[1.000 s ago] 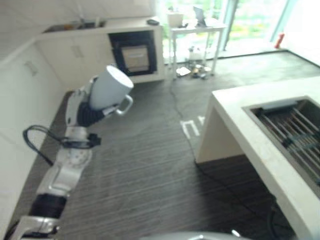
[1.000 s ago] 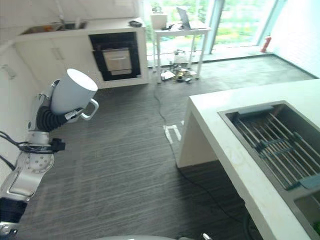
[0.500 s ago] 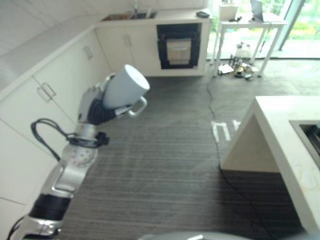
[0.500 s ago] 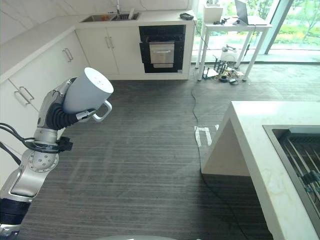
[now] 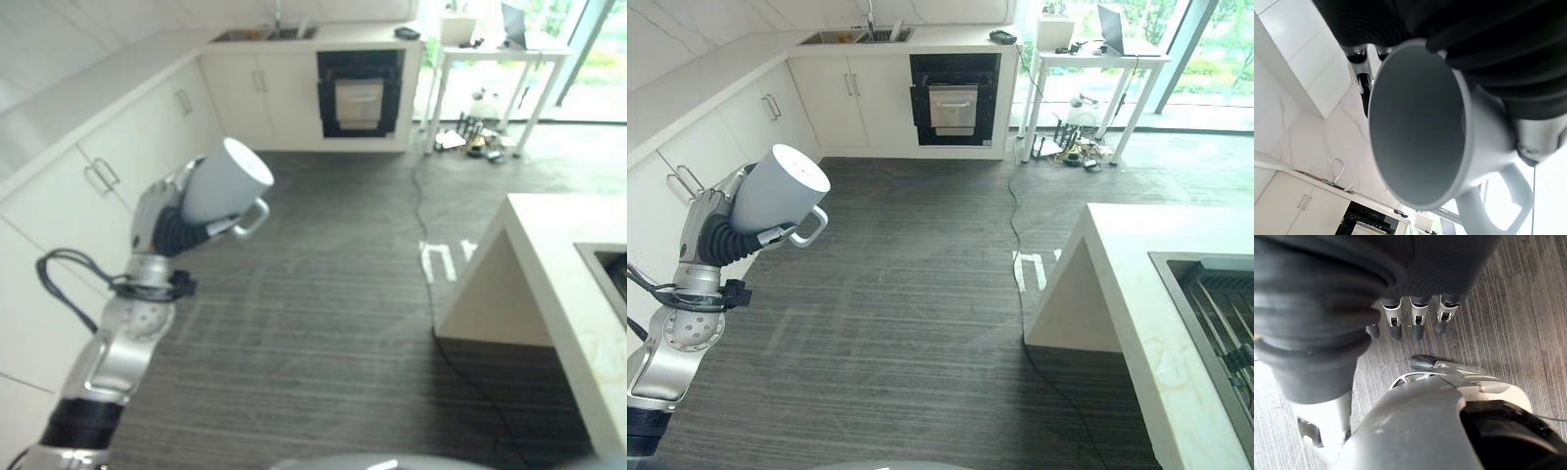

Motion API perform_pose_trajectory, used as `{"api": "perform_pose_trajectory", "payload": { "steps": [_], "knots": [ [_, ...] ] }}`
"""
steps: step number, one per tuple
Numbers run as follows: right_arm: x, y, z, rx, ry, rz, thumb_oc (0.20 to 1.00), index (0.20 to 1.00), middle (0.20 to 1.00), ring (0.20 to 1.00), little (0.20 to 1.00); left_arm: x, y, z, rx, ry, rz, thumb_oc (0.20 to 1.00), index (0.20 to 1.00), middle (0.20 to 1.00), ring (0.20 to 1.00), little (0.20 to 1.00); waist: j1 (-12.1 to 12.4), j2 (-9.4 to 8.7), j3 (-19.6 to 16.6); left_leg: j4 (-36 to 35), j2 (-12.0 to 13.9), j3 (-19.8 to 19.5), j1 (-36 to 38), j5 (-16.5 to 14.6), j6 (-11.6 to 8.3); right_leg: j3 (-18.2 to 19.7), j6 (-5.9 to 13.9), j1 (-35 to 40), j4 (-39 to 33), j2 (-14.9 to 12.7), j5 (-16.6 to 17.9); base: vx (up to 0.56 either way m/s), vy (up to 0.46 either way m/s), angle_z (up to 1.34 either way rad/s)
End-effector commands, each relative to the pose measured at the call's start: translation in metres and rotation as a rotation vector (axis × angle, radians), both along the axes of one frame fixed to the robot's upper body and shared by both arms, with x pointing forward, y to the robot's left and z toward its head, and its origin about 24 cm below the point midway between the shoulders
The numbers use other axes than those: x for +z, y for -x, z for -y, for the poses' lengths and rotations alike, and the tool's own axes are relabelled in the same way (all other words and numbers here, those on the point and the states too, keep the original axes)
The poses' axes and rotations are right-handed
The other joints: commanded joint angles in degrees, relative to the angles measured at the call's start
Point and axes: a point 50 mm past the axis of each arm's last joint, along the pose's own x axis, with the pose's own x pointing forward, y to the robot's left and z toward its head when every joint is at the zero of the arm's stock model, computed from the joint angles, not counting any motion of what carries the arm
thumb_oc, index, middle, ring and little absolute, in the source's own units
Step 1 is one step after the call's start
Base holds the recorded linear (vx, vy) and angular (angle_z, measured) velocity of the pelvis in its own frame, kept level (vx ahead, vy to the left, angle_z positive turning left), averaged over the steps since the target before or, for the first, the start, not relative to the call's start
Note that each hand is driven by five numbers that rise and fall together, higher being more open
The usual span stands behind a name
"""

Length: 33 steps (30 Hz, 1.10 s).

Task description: Place the dishes in the dishwasher.

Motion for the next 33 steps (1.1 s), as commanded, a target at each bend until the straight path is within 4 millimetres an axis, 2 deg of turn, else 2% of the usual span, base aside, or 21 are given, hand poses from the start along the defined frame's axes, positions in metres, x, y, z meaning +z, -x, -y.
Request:
{"api": "perform_pose_trajectory", "payload": {
  "steps": [1,7,8,10,12,15,17,18,19,20,21,22,23,25,26,27,28,29,30,31,33],
  "knots": [
    [-0.001,-0.009,-0.007,0.048,-0.011,0.014,1.000,1.000,1.000,1.000,1.000,0.030,0.003,-0.010,0.015,-0.049,0.142,0.200,0.200,0.200,0.200,0.200,-0.15,-1.16,0.01,0.32,0.36,6.13,-1.00,-2.42,-0.13,-0.22,2.86,-0.99,4.49,-2.22,-3.61,0.00,0.000,0.00],
    [-0.002,-0.011,-0.010,0.024,-0.034,0.014,1.000,1.000,1.000,1.000,1.000,0.035,0.001,-0.008,0.003,-0.016,0.172,0.200,0.200,0.200,0.200,0.200,-0.44,-1.25,0.14,0.32,0.48,5.79,-0.74,-2.34,0.40,0.20,2.86,-1.74,7.01,-2.31,-4.66,0.00,0.000,0.00],
    [0.005,-0.016,0.011,-0.207,-0.124,0.072,1.000,1.000,1.000,1.000,1.000,-0.004,-0.043,0.042,-0.181,0.211,-0.142,0.200,0.200,0.200,0.200,0.200,-6.68,-0.66,3.09,1.19,1.10,1.99,-2.01,0.44,-0.71,12.04,0.58,-2.46,3.16,2.87,-1.85,0.00,0.000,0.00],
    [0.007,-0.033,0.006,-0.162,-0.137,0.135,1.000,1.000,1.000,1.000,1.000,-0.006,-0.043,0.041,-0.188,0.207,-0.155,0.200,0.200,0.200,0.200,0.200,-6.28,-0.76,3.09,2.53,1.23,2.03,-2.96,0.23,-0.78,11.49,0.14,-2.96,4.34,2.82,-2.44,0.03,-0.047,0.17],
    [0.008,-0.040,0.004,-0.140,-0.134,0.170,1.000,1.000,1.000,1.000,1.000,-0.006,-0.045,0.038,-0.176,0.216,-0.155,0.200,0.200,0.200,0.200,0.200,-6.15,-0.71,2.87,2.10,1.68,2.31,-3.06,0.47,-1.01,10.94,-0.13,-3.00,4.24,2.88,-2.82,0.03,-0.070,-0.05],
    [0.006,-0.034,0.003,-0.121,-0.142,0.130,1.000,1.000,1.000,1.000,1.000,-0.010,-0.042,0.036,-0.183,0.221,-0.168,0.200,0.200,0.200,0.200,0.200,-5.92,-0.58,2.37,1.90,1.84,2.34,-2.15,0.11,-1.02,11.08,-0.77,-1.80,3.71,3.64,-3.68,0.07,-0.068,-0.12],
    [0.006,-0.031,0.005,-0.084,-0.123,0.107,1.000,1.000,1.000,1.000,1.000,-0.009,-0.041,0.039,-0.196,0.223,-0.172,0.200,0.200,0.200,0.200,0.200,-5.50,-0.84,2.40,7.13,1.49,2.34,-3.60,-1.63,-1.34,10.87,-1.39,-1.34,4.44,3.42,-4.34,0.09,-0.068,0.05],
    [0.006,-0.032,0.006,-0.077,-0.116,0.101,1.000,1.000,1.000,1.000,1.000,-0.009,-0.040,0.042,-0.205,0.228,-0.168,0.200,0.200,0.200,0.200,0.200,-5.57,-1.47,2.82,13.68,0.58,3.49,-5.35,-3.91,-0.91,11.19,-1.87,-1.50,5.22,2.78,-4.83,0.09,-0.039,0.21],
    [0.006,-0.034,0.008,-0.067,-0.102,0.097,1.000,1.000,1.000,1.000,1.000,-0.006,-0.039,0.044,-0.214,0.237,-0.163,0.200,0.200,0.200,0.200,0.200,-5.22,-1.95,3.56,22.22,0.09,3.15,-9.43,-4.09,-1.07,11.51,-2.55,-1.74,6.19,2.46,-5.08,0.07,0.005,0.48],
    [0.007,-0.036,0.010,-0.063,-0.086,0.097,1.000,1.000,1.000,1.000,1.000,-0.006,-0.039,0.045,-0.222,0.247,-0.165,0.200,0.200,0.200,0.200,0.200,-4.89,-1.90,4.15,26.37,0.25,2.36,-12.08,-2.20,-1.64,11.61,-2.95,-1.80,6.64,2.60,-4.98,0.14,0.129,0.68],
    [0.009,-0.036,0.017,-0.070,-0.047,0.086,1.000,1.000,1.000,1.000,1.000,-0.008,-0.037,0.045,-0.235,0.263,-0.182,0.200,0.200,0.200,0.200,0.200,-4.63,-0.99,4.95,25.95,2.05,1.64,-14.39,1.74,-2.87,11.48,-3.25,-1.52,7.41,3.13,-5.21,0.17,0.197,0.60],
    [0.010,-0.036,0.021,-0.078,-0.033,0.081,1.000,1.000,1.000,1.000,1.000,-0.009,-0.037,0.045,-0.236,0.267,-0.187,0.200,0.200,0.200,0.200,0.200,-4.72,-0.54,5.13,23.51,3.02,1.97,-14.22,2.77,-3.33,11.26,-3.19,-1.31,7.71,3.20,-5.51,0.46,0.601,0.43],
    [0.014,-0.034,0.037,-0.099,0.006,0.077,1.000,1.000,1.000,1.000,1.000,-0.016,-0.036,0.046,-0.233,0.291,-0.190,0.200,0.200,0.200,0.200,0.200,-4.92,1.76,5.27,8.13,7.98,3.28,-13.05,10.44,-5.91,10.34,-2.38,1.14,7.87,2.90,-7.63,0.41,0.527,0.14],
    [0.015,-0.033,0.040,-0.097,0.016,0.080,1.000,1.000,1.000,1.000,1.000,-0.017,-0.036,0.046,-0.233,0.297,-0.187,0.200,0.200,0.200,0.200,0.200,-4.96,2.01,5.32,5.69,8.84,3.55,-13.03,12.07,-6.39,10.34,-2.07,2.20,7.67,2.52,-8.13,0.31,0.414,0.26],
    [0.016,-0.032,0.043,-0.099,0.026,0.084,1.000,1.000,1.000,1.000,1.000,-0.018,-0.036,0.047,-0.238,0.301,-0.183,0.200,0.200,0.200,0.200,0.200,-4.93,1.98,5.33,4.91,9.27,3.67,-13.36,12.18,-6.56,10.35,-1.50,3.35,7.47,1.62,-8.58,0.41,0.663,0.32],
    [0.015,-0.034,0.040,-0.141,0.046,0.103,1.000,1.000,1.000,1.000,1.000,-0.015,-0.041,0.046,-0.245,0.282,-0.182,0.200,0.200,0.200,0.200,0.200,-5.02,1.32,4.71,4.68,7.41,4.28,-12.71,7.14,-5.32,9.70,1.63,4.26,7.94,-2.58,-8.44,0.52,0.816,0.14],
    [0.012,-0.032,0.033,-0.165,0.037,0.114,1.000,1.000,1.000,1.000,1.000,-0.016,-0.043,0.046,-0.241,0.267,-0.193,0.200,0.200,0.200,0.200,0.200,-4.63,0.70,4.26,5.09,5.62,3.42,-12.04,5.64,-3.98,9.52,3.69,5.08,9.47,-5.13,-8.55,0.57,0.859,-0.22],
    [0.010,-0.029,0.024,-0.181,0.008,0.123,1.000,1.000,1.000,1.000,1.000,-0.016,-0.046,0.047,-0.235,0.256,-0.208,0.200,0.200,0.200,0.200,0.200,-4.31,0.10,3.81,5.84,3.73,3.27,-11.77,4.24,-2.10,9.09,4.19,4.46,12.73,-7.11,-8.15,0.38,0.529,-0.47],
    [0.009,-0.027,0.021,-0.177,0.003,0.126,1.000,1.000,1.000,1.000,1.000,-0.016,-0.048,0.045,-0.229,0.253,-0.216,0.200,0.200,0.200,0.200,0.200,-4.36,0.06,3.67,5.83,2.97,3.18,-11.12,3.86,-1.39,8.52,4.05,3.26,15.32,-8.41,-6.10,0.34,0.528,-0.50],
    [0.008,-0.026,0.020,-0.173,0.008,0.143,1.000,1.000,1.000,1.000,1.000,-0.014,-0.051,0.041,-0.216,0.246,-0.231,0.200,0.200,0.200,0.200,0.200,-4.62,0.26,3.39,5.65,1.60,3.01,-9.61,2.99,0.29,8.29,3.59,-0.50,23.16,-10.70,-2.94,0.26,0.431,-0.32],
    [0.009,-0.027,0.019,-0.192,-0.010,0.164,1.000,1.000,1.000,1.000,1.000,-0.011,-0.054,0.038,-0.209,0.231,-0.244,0.200,0.200,0.200,0.200,0.200,-4.59,0.79,3.29,5.82,0.97,4.41,-7.87,1.71,1.56,6.09,2.43,-4.25,30.58,-12.00,-2.13,0.25,0.389,-0.01]
  ]
}}
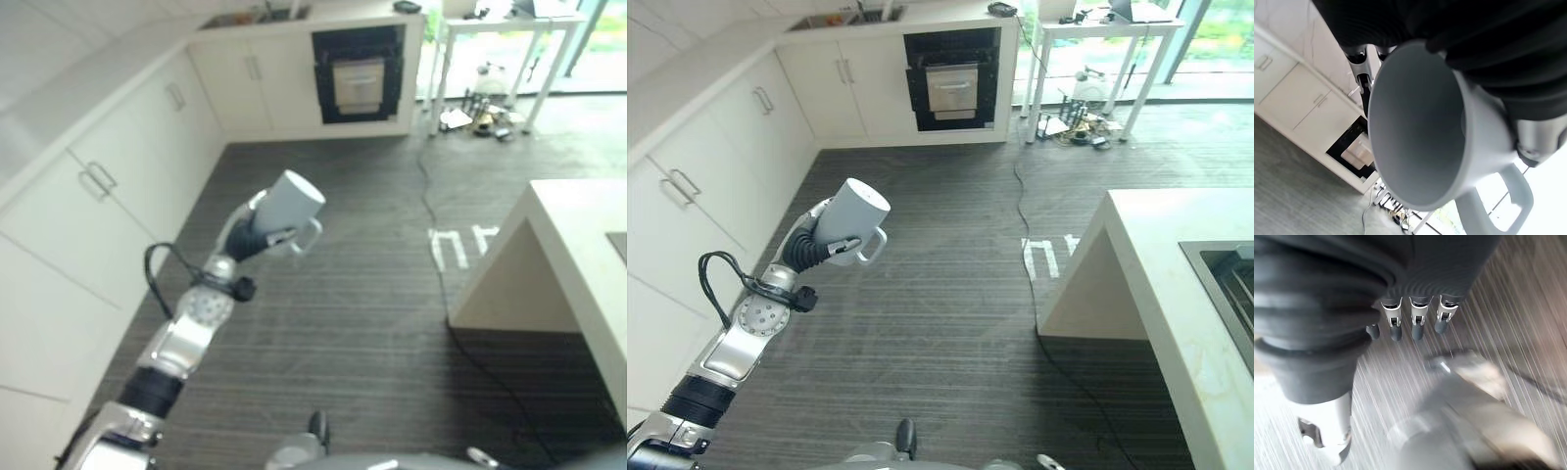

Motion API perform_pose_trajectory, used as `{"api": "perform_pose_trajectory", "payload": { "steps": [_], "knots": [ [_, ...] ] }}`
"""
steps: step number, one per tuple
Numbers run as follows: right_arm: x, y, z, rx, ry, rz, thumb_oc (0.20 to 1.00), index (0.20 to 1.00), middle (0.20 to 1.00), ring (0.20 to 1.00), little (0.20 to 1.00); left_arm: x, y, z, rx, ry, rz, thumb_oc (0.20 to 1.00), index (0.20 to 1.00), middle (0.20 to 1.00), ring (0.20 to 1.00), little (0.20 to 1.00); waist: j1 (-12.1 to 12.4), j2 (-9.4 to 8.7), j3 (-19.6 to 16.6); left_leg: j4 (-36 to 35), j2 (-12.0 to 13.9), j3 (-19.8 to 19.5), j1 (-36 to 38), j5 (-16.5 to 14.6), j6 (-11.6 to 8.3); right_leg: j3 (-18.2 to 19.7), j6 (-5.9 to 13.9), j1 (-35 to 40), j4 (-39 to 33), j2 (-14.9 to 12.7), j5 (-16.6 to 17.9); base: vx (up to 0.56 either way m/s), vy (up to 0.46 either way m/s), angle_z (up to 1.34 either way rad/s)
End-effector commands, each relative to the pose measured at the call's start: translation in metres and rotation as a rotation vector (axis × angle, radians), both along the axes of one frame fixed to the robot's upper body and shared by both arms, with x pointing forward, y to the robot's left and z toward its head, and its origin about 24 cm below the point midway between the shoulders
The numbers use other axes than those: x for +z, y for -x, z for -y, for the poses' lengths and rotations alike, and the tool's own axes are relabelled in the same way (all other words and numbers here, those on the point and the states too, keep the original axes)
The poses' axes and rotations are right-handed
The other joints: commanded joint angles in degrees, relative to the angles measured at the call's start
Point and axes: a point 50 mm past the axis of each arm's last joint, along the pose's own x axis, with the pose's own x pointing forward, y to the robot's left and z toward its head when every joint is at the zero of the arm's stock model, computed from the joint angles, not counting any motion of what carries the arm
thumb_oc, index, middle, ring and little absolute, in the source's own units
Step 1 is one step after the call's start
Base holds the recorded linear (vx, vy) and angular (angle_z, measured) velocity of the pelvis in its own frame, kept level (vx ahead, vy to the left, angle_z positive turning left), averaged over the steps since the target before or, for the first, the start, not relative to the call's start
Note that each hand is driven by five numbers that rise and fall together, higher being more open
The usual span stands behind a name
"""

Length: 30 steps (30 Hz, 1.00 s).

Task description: Place the dishes in the dishwasher.

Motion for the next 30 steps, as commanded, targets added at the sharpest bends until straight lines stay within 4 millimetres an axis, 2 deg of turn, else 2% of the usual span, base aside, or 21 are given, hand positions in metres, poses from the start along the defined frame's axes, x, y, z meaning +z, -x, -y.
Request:
{"api": "perform_pose_trajectory", "payload": {
  "steps": [1,2,3,4,6,8,10,13,15,16,17,20,22,23,24,25,26,27,28,29,30],
  "knots": [
    [0.003,-0.010,0.006,0.014,0.006,0.052,1.000,1.000,1.000,1.000,1.000,0.041,-0.005,-0.013,0.010,-0.007,0.135,0.200,0.200,0.200,0.200,0.200,1.24,0.55,-3.83,4.77,2.07,0.73,-4.18,-4.56,-1.56,-2.49,0.74,0.80,-1.65,-2.14,6.73,0.22,0.246,0.00],
    [0.004,-0.014,0.004,0.056,-0.003,0.071,1.000,1.000,1.000,1.000,1.000,0.042,-0.005,-0.015,0.015,-0.009,0.136,0.200,0.200,0.200,0.200,0.200,1.06,0.56,-3.68,4.45,2.07,2.12,-3.13,-4.81,-1.51,-3.12,0.28,0.04,-2.07,-0.94,5.91,0.20,0.104,0.01],
    [0.005,-0.021,0.003,0.147,0.003,0.097,1.000,1.000,1.000,1.000,1.000,0.042,-0.005,-0.014,0.008,-0.007,0.141,0.200,0.200,0.200,0.200,0.200,0.73,0.19,-3.43,4.51,1.58,2.35,-2.61,-5.07,-1.45,-2.17,-0.12,-0.10,-5.03,3.02,3.60,0.26,0.041,-0.10],
    [0.007,-0.033,-0.002,0.224,0.011,0.143,1.000,1.000,1.000,1.000,1.000,0.043,-0.004,-0.010,-0.009,-0.013,0.151,0.200,0.200,0.200,0.200,0.200,0.48,-0.48,-3.28,4.68,0.56,1.62,-2.60,-5.21,-1.24,-2.45,-0.59,-1.37,-9.90,7.24,3.24,0.26,-0.081,-0.01],
    [0.010,-0.046,-0.005,0.189,-0.017,0.193,1.000,1.000,1.000,1.000,1.000,0.044,-0.002,-0.008,-0.017,-0.034,0.166,0.200,0.200,0.200,0.200,0.200,0.27,-1.80,-2.62,5.09,-0.17,2.01,-1.90,-6.41,-1.23,-2.47,0.29,-3.73,-18.05,7.93,7.04,0.23,-0.170,0.12],
    [0.011,-0.053,-0.009,0.188,-0.039,0.227,1.000,1.000,1.000,1.000,1.000,0.050,-0.002,-0.002,-0.053,-0.065,0.184,0.200,0.200,0.200,0.200,0.200,-1.25,-3.22,-2.22,4.78,-1.52,2.00,0.31,-9.05,-0.41,1.22,2.95,-8.25,-25.48,7.88,15.62,0.36,-0.239,0.28],
    [0.011,-0.059,-0.016,0.209,-0.042,0.254,1.000,1.000,1.000,1.000,1.000,0.056,0.000,0.007,-0.109,-0.092,0.206,0.200,0.200,0.200,0.200,0.200,-2.15,-3.51,-2.26,5.29,-2.17,0.27,2.20,-11.74,0.66,3.46,3.78,-10.68,-27.34,7.30,18.82,0.43,-0.278,0.42],
    [0.011,-0.062,-0.021,0.211,-0.044,0.265,1.000,1.000,1.000,1.000,1.000,0.058,0.003,0.013,-0.138,-0.112,0.212,0.200,0.200,0.200,0.200,0.200,-2.70,-3.22,-3.38,9.81,-1.68,-0.87,3.26,-15.35,1.21,3.78,2.94,-9.85,-24.13,7.79,15.37,0.40,-0.333,0.64],
    [0.012,-0.065,-0.020,0.209,-0.038,0.269,1.000,1.000,1.000,1.000,1.000,0.056,0.004,0.013,-0.140,-0.096,0.202,0.200,0.200,0.200,0.200,0.200,-3.54,-2.73,-4.26,12.80,-0.40,-1.01,4.43,-17.38,0.63,4.53,1.87,-9.81,-20.90,9.11,12.11,0.32,-0.298,0.39],
    [0.013,-0.065,-0.018,0.190,-0.047,0.275,1.000,1.000,1.000,1.000,1.000,0.056,0.005,0.013,-0.147,-0.087,0.199,0.200,0.200,0.200,0.200,0.200,-3.87,-2.44,-4.60,14.16,0.50,-0.96,4.82,-17.44,-0.10,4.61,0.97,-9.51,-19.85,9.70,10.72,0.43,-0.407,0.20],
    [0.015,-0.068,-0.015,0.146,-0.074,0.286,1.000,1.000,1.000,1.000,1.000,0.058,0.009,0.014,-0.157,-0.085,0.207,0.200,0.200,0.200,0.200,0.200,-4.25,-1.91,-4.68,19.66,2.78,-0.85,3.73,-14.12,-1.82,4.70,-0.92,-8.35,-19.08,10.96,8.73,0.40,-0.399,0.03],
    [0.021,-0.075,-0.011,0.192,-0.053,0.332,1.000,1.000,1.000,1.000,1.000,0.064,0.013,0.012,-0.150,-0.083,0.238,0.200,0.200,0.200,0.200,0.200,-5.02,-1.51,-4.69,30.48,5.67,-1.06,1.77,-9.01,-3.82,5.15,-4.01,-6.80,-18.10,12.70,6.57,0.26,-0.301,-0.41],
    [0.025,-0.078,-0.007,0.232,-0.033,0.349,1.000,1.000,1.000,1.000,1.000,0.070,0.014,0.009,-0.140,-0.078,0.257,0.200,0.200,0.200,0.200,0.200,-5.48,-1.74,-4.59,41.92,6.68,-0.12,-2.38,-6.03,-3.95,6.01,-6.20,-4.93,-17.36,13.73,4.83,0.30,-0.306,-0.42],
    [0.024,-0.076,-0.004,0.252,-0.012,0.337,1.000,1.000,1.000,1.000,1.000,0.070,0.013,0.007,-0.129,-0.067,0.251,0.200,0.200,0.200,0.200,0.200,-5.37,-1.80,-4.33,45.60,7.03,-0.42,-5.86,-5.75,-3.59,6.77,-6.97,-3.56,-17.13,14.07,3.88,0.39,-0.224,-0.17],
    [0.023,-0.074,-0.002,0.281,0.019,0.313,1.000,1.000,1.000,1.000,1.000,0.068,0.012,0.007,-0.120,-0.053,0.242,0.200,0.200,0.200,0.200,0.200,-4.47,-1.42,-3.48,44.61,4.53,-2.21,-9.69,-7.42,-2.55,7.69,-6.70,-1.50,-17.12,14.60,3.04,0.36,-0.103,-0.25],
    [0.022,-0.074,-0.002,0.295,0.028,0.297,1.000,1.000,1.000,1.000,1.000,0.067,0.012,0.007,-0.117,-0.050,0.237,0.200,0.200,0.200,0.200,0.200,-3.85,-1.40,-3.41,41.76,2.29,-2.66,-10.74,-7.83,-2.06,8.29,-6.33,-0.92,-17.57,14.75,2.99,0.37,-0.009,-0.56],
    [0.021,-0.074,-0.005,0.298,0.027,0.268,1.000,1.000,1.000,1.000,1.000,0.065,0.014,0.006,-0.114,-0.053,0.234,0.200,0.200,0.200,0.200,0.200,-3.08,-0.78,-3.11,33.08,1.42,-2.20,-9.94,-7.24,-2.02,9.34,-5.72,0.38,-18.04,15.72,2.18,0.37,0.038,-0.84],
    [0.019,-0.074,-0.006,0.284,0.025,0.238,1.000,1.000,1.000,1.000,1.000,0.064,0.015,0.007,-0.116,-0.053,0.235,0.200,0.200,0.200,0.200,0.200,-2.94,-0.34,-3.03,25.44,2.43,-0.96,-8.75,-6.46,-2.16,9.54,-5.41,1.25,-18.39,16.34,1.48,0.39,0.100,-0.95],
    [0.017,-0.071,-0.004,0.273,0.027,0.214,1.000,1.000,1.000,1.000,1.000,0.064,0.015,0.008,-0.117,-0.048,0.237,0.200,0.200,0.200,0.200,0.200,-2.74,0.38,-2.87,18.05,3.31,-1.26,-8.67,-3.83,-3.32,9.70,-5.30,2.35,-18.82,17.27,0.69,0.51,0.192,-0.77],
    [0.013,-0.063,-0.003,0.278,0.041,0.156,1.000,1.000,1.000,1.000,1.000,0.063,0.016,0.007,-0.099,-0.031,0.239,0.200,0.200,0.200,0.200,0.200,-0.98,0.85,-2.31,8.41,2.73,-7.06,-9.17,-0.29,-4.81,11.64,-4.98,5.61,-19.74,17.58,-0.93,0.53,0.208,-0.37],
    [0.011,-0.058,-0.002,0.280,0.048,0.119,1.000,1.000,1.000,1.000,1.000,0.061,0.019,0.003,-0.083,-0.023,0.238,0.200,0.200,0.200,0.200,0.200,0.16,1.14,-2.25,4.07,3.31,-9.57,-9.86,2.04,-5.83,13.10,-4.87,7.52,-20.57,17.84,-1.54,0.57,0.202,-0.31]
  ]
}}
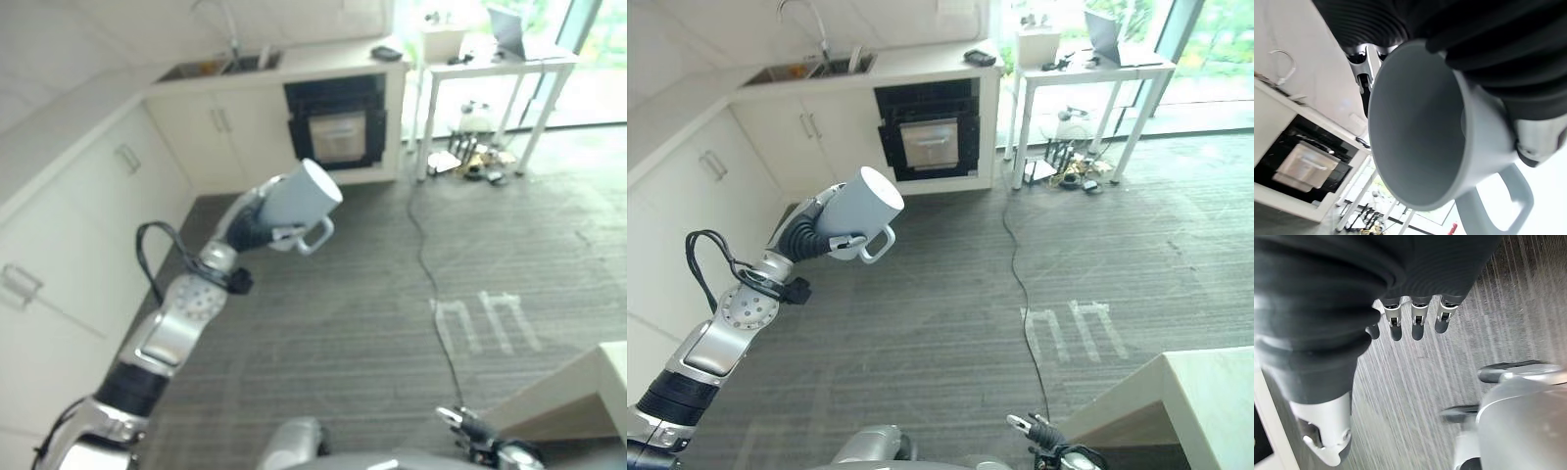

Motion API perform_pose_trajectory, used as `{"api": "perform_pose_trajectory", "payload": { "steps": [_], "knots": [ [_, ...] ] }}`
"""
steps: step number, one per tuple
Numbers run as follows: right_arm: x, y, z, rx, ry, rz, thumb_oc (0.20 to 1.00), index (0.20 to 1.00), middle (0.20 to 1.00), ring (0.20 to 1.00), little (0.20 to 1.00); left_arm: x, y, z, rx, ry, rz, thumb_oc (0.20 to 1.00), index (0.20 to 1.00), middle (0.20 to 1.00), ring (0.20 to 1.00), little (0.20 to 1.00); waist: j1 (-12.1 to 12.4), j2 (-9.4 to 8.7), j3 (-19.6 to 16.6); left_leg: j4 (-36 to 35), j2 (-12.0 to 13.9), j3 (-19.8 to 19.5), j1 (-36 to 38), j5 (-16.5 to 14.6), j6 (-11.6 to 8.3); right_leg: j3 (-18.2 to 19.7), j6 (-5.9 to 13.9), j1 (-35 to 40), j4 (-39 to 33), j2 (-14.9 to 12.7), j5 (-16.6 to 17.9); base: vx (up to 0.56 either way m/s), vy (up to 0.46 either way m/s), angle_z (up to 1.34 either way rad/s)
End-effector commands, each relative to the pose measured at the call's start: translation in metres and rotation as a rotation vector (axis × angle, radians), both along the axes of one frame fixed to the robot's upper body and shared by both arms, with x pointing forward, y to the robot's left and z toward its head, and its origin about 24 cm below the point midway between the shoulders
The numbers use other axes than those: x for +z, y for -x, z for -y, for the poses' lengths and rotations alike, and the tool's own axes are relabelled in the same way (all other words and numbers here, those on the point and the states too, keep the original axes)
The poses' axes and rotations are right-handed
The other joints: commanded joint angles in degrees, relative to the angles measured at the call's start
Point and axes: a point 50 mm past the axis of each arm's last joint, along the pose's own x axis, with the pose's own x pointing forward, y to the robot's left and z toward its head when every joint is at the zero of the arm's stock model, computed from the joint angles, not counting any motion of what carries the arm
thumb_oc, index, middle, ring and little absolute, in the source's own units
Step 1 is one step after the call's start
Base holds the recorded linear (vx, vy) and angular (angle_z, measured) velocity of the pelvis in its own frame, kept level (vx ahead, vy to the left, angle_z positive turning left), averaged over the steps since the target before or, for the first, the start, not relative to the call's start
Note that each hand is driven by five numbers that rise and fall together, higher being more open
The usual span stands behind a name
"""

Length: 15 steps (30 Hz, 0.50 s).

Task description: Place the dishes in the dishwasher.

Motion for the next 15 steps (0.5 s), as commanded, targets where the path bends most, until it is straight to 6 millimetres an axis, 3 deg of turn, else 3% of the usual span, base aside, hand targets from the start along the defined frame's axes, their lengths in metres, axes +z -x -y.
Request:
{"api": "perform_pose_trajectory", "payload": {
  "steps": [1,3,6,9,11,12,14,15],
  "knots": [
    [-0.003,0.008,0.004,0.013,0.045,-0.067,1.000,1.000,1.000,1.000,1.000,0.029,0.006,-0.015,0.062,0.049,0.145,0.200,0.200,0.200,0.200,0.200,2.94,-0.06,0.28,-3.44,4.09,-7.43,6.87,8.62,-3.92,2.54,6.71,-0.65,2.88,-6.45,0.25,0.42,0.146,-0.71],
    [-0.006,0.021,0.006,0.006,0.056,-0.107,1.000,1.000,1.000,1.000,1.000,0.023,0.010,-0.021,0.080,0.059,0.136,0.200,0.200,0.200,0.200,0.200,3.30,-0.20,0.22,-4.48,5.15,-5.66,6.36,8.72,-4.24,3.12,7.34,1.80,1.75,-7.46,-0.68,0.36,0.191,-1.24],
    [-0.009,0.042,0.011,-0.084,0.087,-0.164,1.000,1.000,1.000,1.000,1.000,0.021,0.006,-0.022,0.074,0.067,0.133,0.200,0.200,0.200,0.200,0.200,1.91,-0.20,-0.50,-2.26,7.24,-0.55,6.55,7.69,-3.99,0.13,9.12,2.15,2.92,-10.78,-1.91,0.36,0.378,-0.42],
    [-0.009,0.054,0.019,-0.181,0.104,-0.189,1.000,1.000,1.000,1.000,1.000,0.026,-0.003,-0.019,0.072,0.063,0.131,0.200,0.200,0.200,0.200,0.200,0.93,-0.18,-1.01,-2.22,5.82,-0.04,8.07,6.37,-2.90,-1.79,10.82,1.14,4.67,-13.60,-1.22,0.31,0.448,-0.08],
    [-0.009,0.061,0.018,-0.213,0.097,-0.190,1.000,1.000,1.000,1.000,1.000,0.028,-0.010,-0.017,0.083,0.046,0.128,0.200,0.200,0.200,0.200,0.200,0.79,-0.77,-1.69,-2.34,3.33,-0.37,9.66,5.20,-0.94,-2.46,12.75,0.12,6.09,-15.79,2.64,0.35,0.500,-0.26],
    [-0.010,0.060,0.015,-0.187,0.104,-0.168,1.000,1.000,1.000,1.000,1.000,0.027,-0.015,-0.018,0.092,0.023,0.118,0.200,0.200,0.200,0.200,0.200,0.73,-1.19,-2.13,-2.06,1.75,-0.60,10.45,4.26,0.58,-2.66,13.13,-1.76,8.97,-17.15,5.57,0.28,0.437,0.32],
    [-0.010,0.056,0.012,-0.219,0.096,-0.142,1.000,1.000,1.000,1.000,1.000,0.026,-0.018,-0.016,0.095,0.010,0.111,0.200,0.200,0.200,0.200,0.200,0.82,-1.58,-2.49,-1.46,0.28,-0.35,10.93,2.91,2.13,-3.25,12.77,-4.11,13.97,-17.88,8.02,0.24,0.417,0.34],
    [-0.010,0.052,0.009,-0.224,0.084,-0.129,1.000,1.000,1.000,1.000,1.000,0.026,-0.018,-0.019,0.106,-0.001,0.108,0.200,0.200,0.200,0.200,0.200,1.57,-1.72,-2.51,-1.39,-0.49,0.92,12.13,1.90,2.87,-7.44,12.57,-6.78,19.25,-19.58,10.56,0.21,0.363,0.14]
  ]
}}
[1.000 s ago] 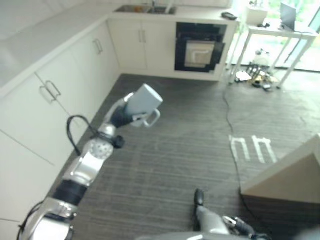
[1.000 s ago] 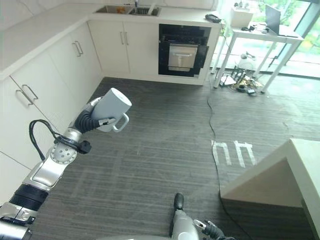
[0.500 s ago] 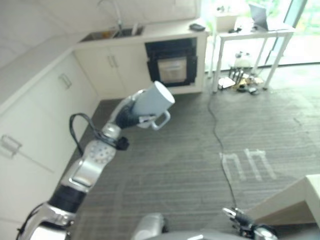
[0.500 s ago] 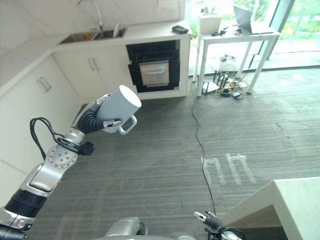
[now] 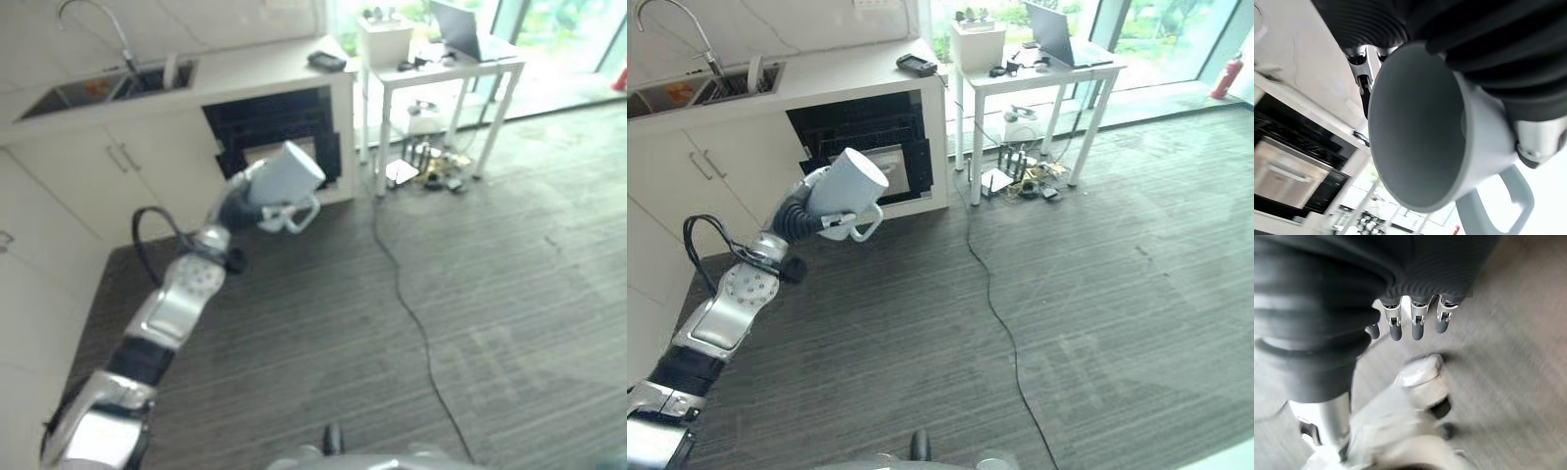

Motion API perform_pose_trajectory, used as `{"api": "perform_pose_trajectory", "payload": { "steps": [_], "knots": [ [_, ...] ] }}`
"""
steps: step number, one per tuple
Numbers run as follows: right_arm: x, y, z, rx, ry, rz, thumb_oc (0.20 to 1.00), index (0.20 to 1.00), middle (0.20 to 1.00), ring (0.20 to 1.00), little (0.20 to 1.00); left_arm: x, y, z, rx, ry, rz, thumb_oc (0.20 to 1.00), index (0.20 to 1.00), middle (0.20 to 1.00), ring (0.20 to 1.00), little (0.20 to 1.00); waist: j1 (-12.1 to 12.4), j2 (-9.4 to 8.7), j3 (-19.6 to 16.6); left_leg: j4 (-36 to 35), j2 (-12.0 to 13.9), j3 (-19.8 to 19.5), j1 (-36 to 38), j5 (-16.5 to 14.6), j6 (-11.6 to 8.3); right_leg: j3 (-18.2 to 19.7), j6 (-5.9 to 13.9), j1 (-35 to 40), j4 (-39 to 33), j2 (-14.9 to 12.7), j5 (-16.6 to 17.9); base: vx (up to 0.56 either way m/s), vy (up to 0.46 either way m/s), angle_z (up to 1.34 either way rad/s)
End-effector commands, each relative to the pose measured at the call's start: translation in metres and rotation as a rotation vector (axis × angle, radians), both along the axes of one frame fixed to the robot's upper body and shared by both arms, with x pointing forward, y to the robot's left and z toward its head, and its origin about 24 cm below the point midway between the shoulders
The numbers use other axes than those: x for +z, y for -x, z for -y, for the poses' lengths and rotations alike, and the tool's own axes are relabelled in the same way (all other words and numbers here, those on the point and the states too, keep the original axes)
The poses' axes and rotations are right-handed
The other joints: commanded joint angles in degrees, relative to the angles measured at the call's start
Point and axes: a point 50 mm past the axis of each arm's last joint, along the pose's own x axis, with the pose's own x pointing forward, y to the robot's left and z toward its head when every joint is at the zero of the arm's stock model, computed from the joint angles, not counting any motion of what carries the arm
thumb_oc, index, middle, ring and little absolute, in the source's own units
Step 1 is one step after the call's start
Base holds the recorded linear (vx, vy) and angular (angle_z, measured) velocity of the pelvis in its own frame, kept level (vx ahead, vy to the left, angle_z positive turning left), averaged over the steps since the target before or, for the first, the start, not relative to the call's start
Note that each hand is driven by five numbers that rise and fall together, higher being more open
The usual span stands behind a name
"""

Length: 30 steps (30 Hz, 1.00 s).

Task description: Place the dishes in the dishwasher.

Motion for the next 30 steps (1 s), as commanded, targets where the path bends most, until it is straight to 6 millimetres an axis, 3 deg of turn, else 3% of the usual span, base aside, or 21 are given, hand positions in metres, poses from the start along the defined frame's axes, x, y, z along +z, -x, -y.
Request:
{"api": "perform_pose_trajectory", "payload": {
  "steps": [1,2,5,7,10,12,15,18,20,21,22,24,27,29,30],
  "knots": [
    [0.004,-0.027,0.002,0.012,0.007,0.100,1.000,1.000,1.000,1.000,1.000,0.025,0.011,-0.007,0.009,-0.001,0.117,0.200,0.200,0.200,0.200,0.200,1.84,0.29,-2.11,2.49,4.17,1.38,-4.51,-4.08,-4.25,-6.44,-2.93,0.30,4.07,-1.55,11.35,0.21,0.328,-0.16],
    [0.004,-0.029,0.002,0.034,0.008,0.098,1.000,1.000,1.000,1.000,1.000,0.024,0.011,-0.011,0.022,-0.002,0.119,0.200,0.200,0.200,0.200,0.200,2.19,0.41,-2.06,2.30,4.41,2.46,-3.70,-4.22,-4.45,-7.85,-3.37,-0.54,3.98,-1.97,10.80,0.20,0.192,-0.51],
    [0.005,-0.033,0.004,0.019,0.010,0.090,1.000,1.000,1.000,1.000,1.000,0.025,0.013,-0.009,0.022,-0.013,0.123,0.200,0.200,0.200,0.200,0.200,2.44,-0.27,-1.98,2.72,3.51,2.81,-2.56,-5.10,-4.31,-7.72,-4.03,-1.46,-3.81,2.11,8.52,0.18,0.060,-0.44],
    [0.005,-0.035,0.005,0.038,0.009,0.094,1.000,1.000,1.000,1.000,1.000,0.025,0.013,-0.007,0.016,-0.025,0.115,0.200,0.200,0.200,0.200,0.200,1.37,-0.96,-1.10,3.24,2.95,2.11,-1.47,-6.56,-3.94,-4.96,-3.29,-5.53,-9.81,4.01,11.08,0.17,-0.067,0.00],
    [0.004,-0.032,0.003,0.016,-0.002,0.080,1.000,1.000,1.000,1.000,1.000,0.025,0.011,0.007,-0.041,-0.054,0.102,0.200,0.200,0.200,0.200,0.200,-0.59,-2.13,-0.65,3.29,1.11,-0.67,0.74,-9.57,-2.78,-0.09,-1.29,-11.82,-15.62,5.52,17.98,0.27,-0.111,0.54],
    [0.003,-0.029,0.003,-0.003,-0.002,0.064,1.000,1.000,1.000,1.000,1.000,0.024,0.010,0.009,-0.053,-0.069,0.067,0.200,0.200,0.200,0.200,0.200,-0.70,-2.14,-0.75,3.43,0.62,-2.48,2.22,-10.91,-2.45,-0.41,-1.19,-12.69,-16.10,5.71,18.97,0.36,-0.134,0.98],
    [0.002,-0.023,0.005,-0.066,0.002,0.032,1.000,1.000,1.000,1.000,1.000,0.019,0.013,0.006,-0.047,-0.069,0.023,0.200,0.200,0.200,0.200,0.200,-0.31,-1.61,-1.65,5.44,1.02,-3.35,2.94,-12.54,-2.18,-1.64,-1.99,-11.48,-14.10,6.20,15.59,0.39,-0.239,0.87],
    [0.003,-0.022,0.006,-0.110,0.003,0.030,1.000,1.000,1.000,1.000,1.000,0.019,0.017,0.007,-0.054,-0.044,0.033,0.200,0.200,0.200,0.200,0.200,-0.58,-1.33,-2.45,10.96,2.31,-3.07,3.93,-15.88,-3.39,-2.63,-3.40,-10.69,-12.06,6.33,12.76,0.32,-0.225,0.60],
    [0.006,-0.031,0.015,-0.077,0.040,0.047,1.000,1.000,1.000,1.000,1.000,0.023,0.021,0.006,-0.049,-0.009,0.058,0.200,0.200,0.200,0.200,0.200,-0.22,-0.96,-1.98,28.96,5.65,-0.97,-2.13,-5.56,-7.96,-3.62,-7.05,-6.58,-12.79,7.23,9.94,0.30,-0.231,0.43],
    [0.008,-0.032,0.018,-0.079,0.050,0.055,1.000,1.000,1.000,1.000,1.000,0.024,0.022,0.006,-0.048,0.000,0.063,0.200,0.200,0.200,0.200,0.200,0.24,-1.15,-1.24,34.71,6.23,-0.20,-7.48,-4.14,-8.53,-4.21,-7.96,-4.93,-12.87,7.04,9.10,0.24,-0.153,0.52],
    [0.009,-0.032,0.021,-0.078,0.057,0.060,1.000,1.000,1.000,1.000,1.000,0.024,0.021,0.006,-0.047,0.004,0.066,0.200,0.200,0.200,0.200,0.200,0.58,-1.14,-0.80,35.58,6.88,0.00,-10.11,-4.10,-8.80,-4.50,-8.21,-3.77,-12.92,6.86,8.49,0.26,0.028,0.56],
    [0.012,-0.038,0.027,-0.082,0.063,0.074,1.000,1.000,1.000,1.000,1.000,0.021,0.023,0.002,-0.037,0.018,0.077,0.200,0.200,0.200,0.200,0.200,1.09,-0.37,-0.62,22.07,10.09,-0.33,-8.28,-4.31,-9.28,-4.85,-7.47,-2.24,-12.92,6.32,6.92,0.35,0.251,0.14],
    [0.013,-0.036,0.032,-0.123,0.080,0.053,1.000,1.000,1.000,1.000,1.000,0.020,0.026,0.006,-0.048,0.039,0.077,0.200,0.200,0.200,0.200,0.200,1.91,1.34,-0.68,3.61,15.52,-2.69,-7.51,3.89,-13.09,-4.35,-6.68,1.74,-13.39,6.10,3.85,0.43,0.437,-0.47],
    [0.013,-0.027,0.036,-0.142,0.088,0.037,1.000,1.000,1.000,1.000,1.000,0.014,0.025,0.010,-0.058,0.043,0.061,0.200,0.200,0.200,0.200,0.200,1.91,1.86,-0.58,0.05,16.47,-1.81,-7.87,4.44,-13.89,-4.63,-5.39,4.65,-14.26,4.39,2.93,0.44,0.577,0.00],
    [0.012,-0.027,0.034,-0.137,0.092,0.042,1.000,1.000,1.000,1.000,1.000,0.011,0.024,0.011,-0.059,0.042,0.054,0.200,0.200,0.200,0.200,0.200,1.65,2.01,-0.57,0.39,16.17,-1.05,-7.33,2.90,-13.58,-4.95,-4.23,4.90,-14.04,2.74,2.79,0.35,0.600,0.13]
  ]
}}
